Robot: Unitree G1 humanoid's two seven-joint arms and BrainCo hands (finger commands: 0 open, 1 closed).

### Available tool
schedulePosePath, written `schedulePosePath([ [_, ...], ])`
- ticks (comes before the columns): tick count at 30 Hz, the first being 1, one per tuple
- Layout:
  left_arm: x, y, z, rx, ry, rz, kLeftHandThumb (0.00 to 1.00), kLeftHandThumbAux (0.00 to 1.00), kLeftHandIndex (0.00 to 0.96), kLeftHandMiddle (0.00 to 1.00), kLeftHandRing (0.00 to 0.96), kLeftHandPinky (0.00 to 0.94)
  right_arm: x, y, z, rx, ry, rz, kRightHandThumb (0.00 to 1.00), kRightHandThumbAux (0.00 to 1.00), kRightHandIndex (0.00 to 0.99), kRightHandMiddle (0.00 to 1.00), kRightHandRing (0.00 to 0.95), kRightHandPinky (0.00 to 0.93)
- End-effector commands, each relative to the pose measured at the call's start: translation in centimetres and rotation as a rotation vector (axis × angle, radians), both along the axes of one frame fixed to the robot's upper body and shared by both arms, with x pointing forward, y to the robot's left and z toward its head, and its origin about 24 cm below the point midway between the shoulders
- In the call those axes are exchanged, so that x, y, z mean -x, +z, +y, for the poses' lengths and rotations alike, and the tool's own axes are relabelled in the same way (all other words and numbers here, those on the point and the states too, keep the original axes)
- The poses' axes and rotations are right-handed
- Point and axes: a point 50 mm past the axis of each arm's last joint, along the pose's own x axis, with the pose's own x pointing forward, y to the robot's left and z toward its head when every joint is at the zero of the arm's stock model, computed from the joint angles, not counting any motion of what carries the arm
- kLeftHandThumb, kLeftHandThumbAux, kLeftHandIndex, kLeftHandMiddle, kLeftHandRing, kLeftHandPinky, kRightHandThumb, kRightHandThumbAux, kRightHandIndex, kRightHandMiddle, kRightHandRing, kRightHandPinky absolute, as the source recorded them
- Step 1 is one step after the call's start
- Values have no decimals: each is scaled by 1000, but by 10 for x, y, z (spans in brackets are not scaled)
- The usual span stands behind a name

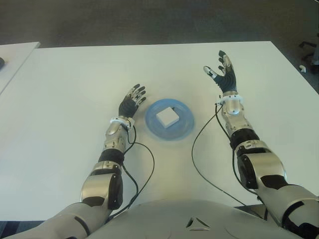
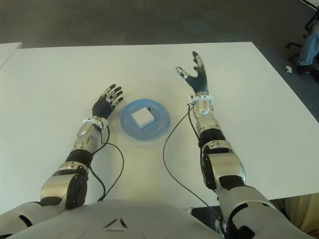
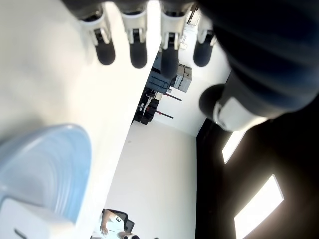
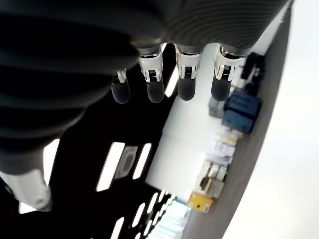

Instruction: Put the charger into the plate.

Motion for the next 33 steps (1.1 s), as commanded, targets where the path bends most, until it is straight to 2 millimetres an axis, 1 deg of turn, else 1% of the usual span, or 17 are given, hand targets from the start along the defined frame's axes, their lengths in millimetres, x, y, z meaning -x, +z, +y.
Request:
schedulePosePath([
  [1, 8, -10, 3, 1, -2, 52, 0, 597, 125, 164, 117, 68, 11, -20, 1, -111, 8, 60, 162, 656, 0, 34, 0, 0],
  [7, 8, -10, 4, -18, 9, 58, 0, 590, 120, 156, 115, 79, 21, -33, 2, -167, 22, 84, 110, 718, 0, 34, 0, 0],
  [13, 7, -10, 5, -47, 15, 54, 0, 581, 99, 124, 93, 86, 37, -54, 3, -235, 40, 152, 61, 756, 0, 33, 7, 20],
  [24, 8, -9, 8, -84, 25, 44, 0, 594, 77, 92, 70, 83, 54, -78, 0, -266, 94, 269, 16, 766, 19, 46, 32, 60],
  [29, 8, -9, 10, -106, 35, 37, 0, 597, 68, 85, 65, 78, 60, -86, 0, -257, 130, 312, 13, 773, 23, 42, 32, 58],
  [33, 8, -7, 11, -150, 36, 14, 0, 592, 53, 76, 57, 53, 66, -93, 0, -251, 155, 355, 24, 773, 21, 36, 29, 51],
])
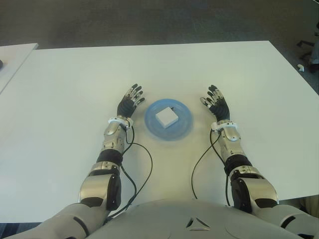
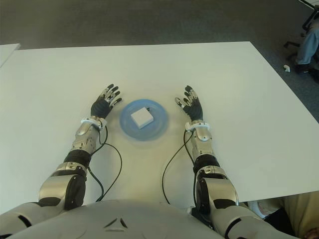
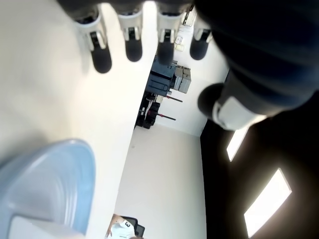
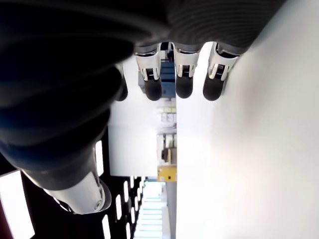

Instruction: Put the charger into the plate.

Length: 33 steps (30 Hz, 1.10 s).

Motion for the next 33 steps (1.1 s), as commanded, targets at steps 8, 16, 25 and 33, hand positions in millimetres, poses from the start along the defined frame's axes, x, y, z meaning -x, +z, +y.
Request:
schedulePosePath([
  [8, 8, -6, 7, -151, 13, -20, 0, 587, 26, 42, 27, 8, 14, -26, 1, -4, 65, 148, 60, 741, 8, 24, 21, 34],
  [16, 8, -5, 8, -197, 22, -51, 0, 585, 1, 2, 1, 0, 14, -28, 5, 1, 90, 158, 75, 709, 0, 8, 3, 7],
  [25, 9, -6, 10, -206, 48, -54, 0, 574, 0, 0, 0, 0, 15, -30, 8, -3, 100, 176, 84, 704, 0, 0, 0, 0],
  [33, 8, -7, 11, -214, 63, -49, 0, 563, 0, 0, 0, 0, 16, -32, 7, -6, 111, 193, 85, 671, 0, 0, 0, 0],
])
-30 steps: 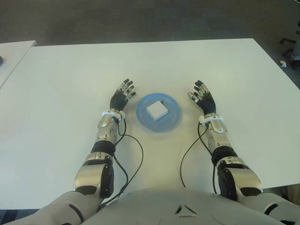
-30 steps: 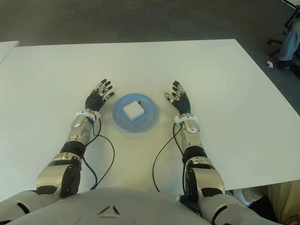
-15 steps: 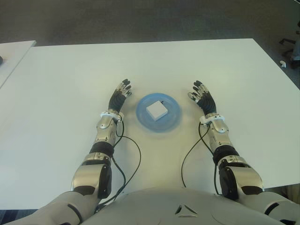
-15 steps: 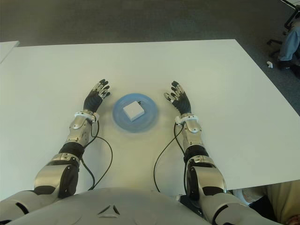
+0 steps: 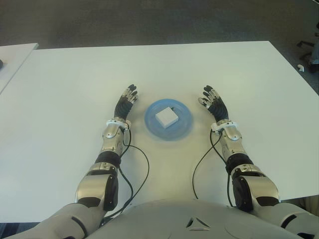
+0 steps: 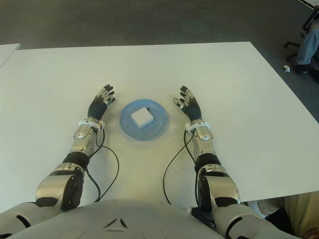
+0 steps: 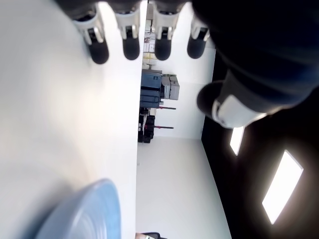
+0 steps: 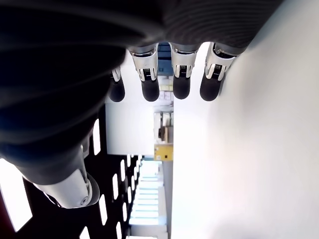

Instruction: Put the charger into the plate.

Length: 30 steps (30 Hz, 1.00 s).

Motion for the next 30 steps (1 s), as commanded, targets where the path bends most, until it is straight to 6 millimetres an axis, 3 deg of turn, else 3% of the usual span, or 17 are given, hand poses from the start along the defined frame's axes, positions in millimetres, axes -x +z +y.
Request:
schedulePosePath([
  [1, 3, -6, 2, -22, 17, 28, 0, 562, 0, 0, 0, 0, 18, -29, 4, -15, 22, 164, 86, 663, 0, 0, 0, 0],
  [12, 5, -8, -1, -42, 33, 20, 0, 540, 0, 0, 0, 0, 18, -30, 5, 5, 77, 177, 103, 508, 0, 0, 0, 0],
  [30, 3, -9, -3, -45, 25, 40, 16, 505, 0, 0, 0, 0, 19, -31, 6, 55, 139, 182, 90, 467, 0, 0, 0, 0],
])
